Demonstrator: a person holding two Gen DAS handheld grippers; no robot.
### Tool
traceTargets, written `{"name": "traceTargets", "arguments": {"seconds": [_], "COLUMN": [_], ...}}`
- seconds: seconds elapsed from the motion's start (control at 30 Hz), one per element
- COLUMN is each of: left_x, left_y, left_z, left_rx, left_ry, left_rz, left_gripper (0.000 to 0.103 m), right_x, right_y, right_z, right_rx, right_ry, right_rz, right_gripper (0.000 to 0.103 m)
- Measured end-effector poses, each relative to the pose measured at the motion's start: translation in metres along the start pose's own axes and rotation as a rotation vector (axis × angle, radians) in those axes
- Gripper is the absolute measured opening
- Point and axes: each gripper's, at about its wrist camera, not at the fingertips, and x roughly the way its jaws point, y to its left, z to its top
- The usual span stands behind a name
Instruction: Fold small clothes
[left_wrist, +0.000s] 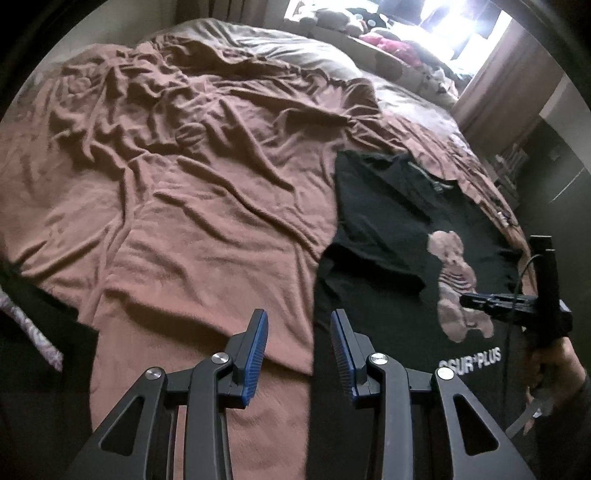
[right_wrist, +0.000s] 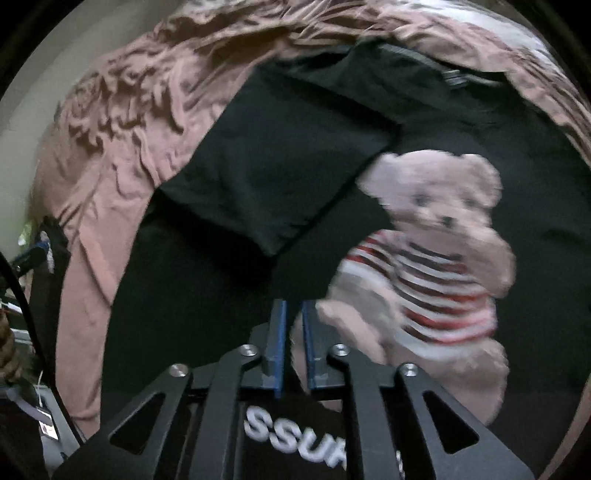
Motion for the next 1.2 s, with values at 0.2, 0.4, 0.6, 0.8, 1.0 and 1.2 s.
{"name": "traceTargets", "arguments": {"seconds": [0.2, 0.4, 0.6, 0.8, 1.0, 1.2], "left_x": [-0.038, -0.074, -0.108, -0.139, -0.175, -0.196], "left_y": [-0.027, -0.056, -0.077, -0.106, -0.133, -0.162], "left_z": [-0.018, -0.037, -0.055, -0.077, -0.098, -0.112], "left_rx": [0.024, 0.042, 0.041, 0.075, 0.098, 0.144], "left_ry": [-0.038, -0.076, -0.110, -0.128, -0.163, -0.169], "left_rz": [0.000, 0.013, 0.015, 0.000, -0.030, -0.022], "left_gripper": [0.059, 0.093, 0.102, 0.103, 0.103, 0.103], "right_x": [-0.069, -0.133, -0.190, -0.239, -0.285, -0.323], "right_y": [-0.008, -0.013, -0.014, -0.016, -0.010, -0.001], "right_z": [-0.031, -0.072, -0.118, -0.153, -0.189, -0.232], "right_rx": [0.000, 0.004, 0.000, 0.007, -0.008, -0.062], "right_ry": [-0.080, -0.146, -0.185, -0.217, -0.241, -0.250], "right_rz": [-0.017, -0.051, -0.079, -0.069, -0.109, -0.125], "right_gripper": [0.036, 0.077, 0.092, 0.103, 0.103, 0.103]}}
